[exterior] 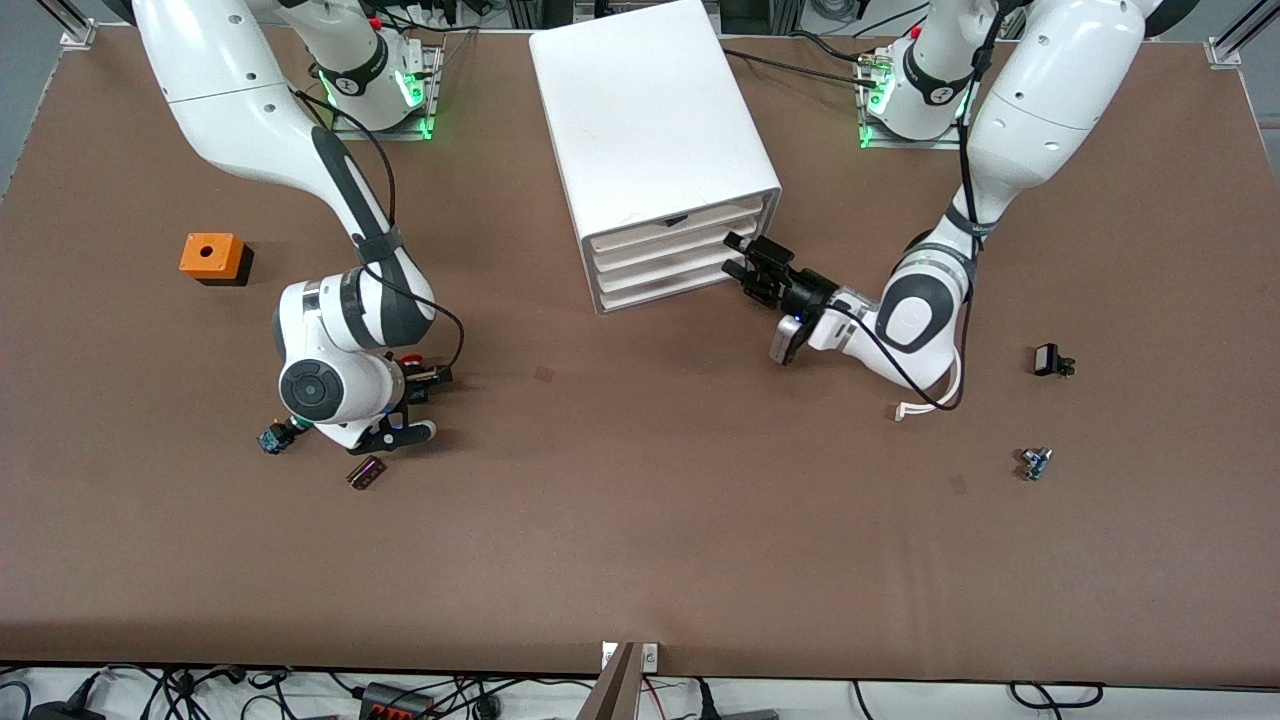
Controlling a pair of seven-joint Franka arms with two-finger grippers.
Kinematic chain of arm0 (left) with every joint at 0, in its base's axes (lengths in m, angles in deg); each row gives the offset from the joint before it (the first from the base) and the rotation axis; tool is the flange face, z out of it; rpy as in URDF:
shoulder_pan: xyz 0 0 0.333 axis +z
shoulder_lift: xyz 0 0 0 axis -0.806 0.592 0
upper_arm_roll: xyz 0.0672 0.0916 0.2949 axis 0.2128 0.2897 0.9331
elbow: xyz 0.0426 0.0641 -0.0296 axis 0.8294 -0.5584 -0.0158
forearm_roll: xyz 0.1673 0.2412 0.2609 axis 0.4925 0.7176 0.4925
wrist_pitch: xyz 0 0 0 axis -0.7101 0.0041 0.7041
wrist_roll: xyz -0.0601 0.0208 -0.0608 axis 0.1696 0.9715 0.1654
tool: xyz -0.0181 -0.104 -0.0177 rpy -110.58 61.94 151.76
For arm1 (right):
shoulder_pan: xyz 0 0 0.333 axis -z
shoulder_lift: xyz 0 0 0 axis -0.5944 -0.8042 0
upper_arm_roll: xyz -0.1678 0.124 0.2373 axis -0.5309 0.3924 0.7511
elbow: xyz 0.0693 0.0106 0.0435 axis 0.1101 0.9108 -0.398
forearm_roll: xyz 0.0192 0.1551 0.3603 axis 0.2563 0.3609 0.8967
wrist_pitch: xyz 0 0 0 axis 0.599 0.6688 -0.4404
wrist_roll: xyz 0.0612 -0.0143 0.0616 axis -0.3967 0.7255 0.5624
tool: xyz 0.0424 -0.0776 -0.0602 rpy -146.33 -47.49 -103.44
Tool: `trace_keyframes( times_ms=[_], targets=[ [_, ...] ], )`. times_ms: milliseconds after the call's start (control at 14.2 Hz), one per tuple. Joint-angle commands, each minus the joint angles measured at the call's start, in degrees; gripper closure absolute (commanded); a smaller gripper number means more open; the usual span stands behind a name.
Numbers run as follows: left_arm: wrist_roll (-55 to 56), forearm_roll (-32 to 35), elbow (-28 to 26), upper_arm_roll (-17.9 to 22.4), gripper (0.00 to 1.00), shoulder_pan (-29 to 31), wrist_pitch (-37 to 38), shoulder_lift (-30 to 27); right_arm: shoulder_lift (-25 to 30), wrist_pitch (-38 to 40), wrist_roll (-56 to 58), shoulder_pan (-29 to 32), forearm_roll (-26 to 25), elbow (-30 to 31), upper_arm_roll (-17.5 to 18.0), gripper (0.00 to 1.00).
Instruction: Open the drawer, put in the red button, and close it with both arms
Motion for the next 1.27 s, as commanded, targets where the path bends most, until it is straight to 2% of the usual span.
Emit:
trace_keyframes(
  times_ms=[0, 141, 282, 493, 705, 846, 987, 1198],
  targets=[
    [-2.32, -1.47, -3.13, -0.93, 0.40, -0.36, -1.40, -1.80, -0.64, 0.01, -0.76, -0.75, -1.90, -1.37, -0.44, 0.66],
    [-2.41, -1.47, -3.91, -1.03, 0.66, -0.36, -1.49, -1.71, -0.64, 0.01, -0.67, -1.02, -2.71, -1.55, -0.44, 0.96],
    [-4.07, -1.39, -4.01, -1.03, 0.96, -0.45, -1.23, -1.54, -0.46, 0.10, -0.58, -0.93, -2.71, -1.63, -0.35, 1.00],
    [-3.47, -1.38, -3.57, -1.03, 0.99, 0.25, -1.13, -1.27, -0.11, 0.63, -0.41, -0.75, -2.27, -5.13, -0.43, 1.00],
    [-2.24, -1.21, -1.29, -0.24, 0.99, 0.43, -1.31, -0.31, 0.07, 2.38, -0.14, 0.39, -2.71, -12.33, -0.52, 1.00],
    [0.48, -1.21, 0.47, -0.24, 0.99, 1.39, -1.40, 0.48, 0.59, 6.58, 0.03, 0.13, -2.71, -16.73, -0.52, 1.00],
    [4.17, -1.03, 4.49, 0.11, 0.99, 1.48, -1.57, 2.84, 0.77, 11.77, 0.21, -0.05, -2.45, -21.12, -0.26, 1.00],
    [7.78, -0.60, 10.82, 1.60, 0.99, 1.66, -1.57, 5.75, 1.56, 14.07, -0.31, -1.18, -1.57, -23.17, 0.09, 1.00]
  ],
)
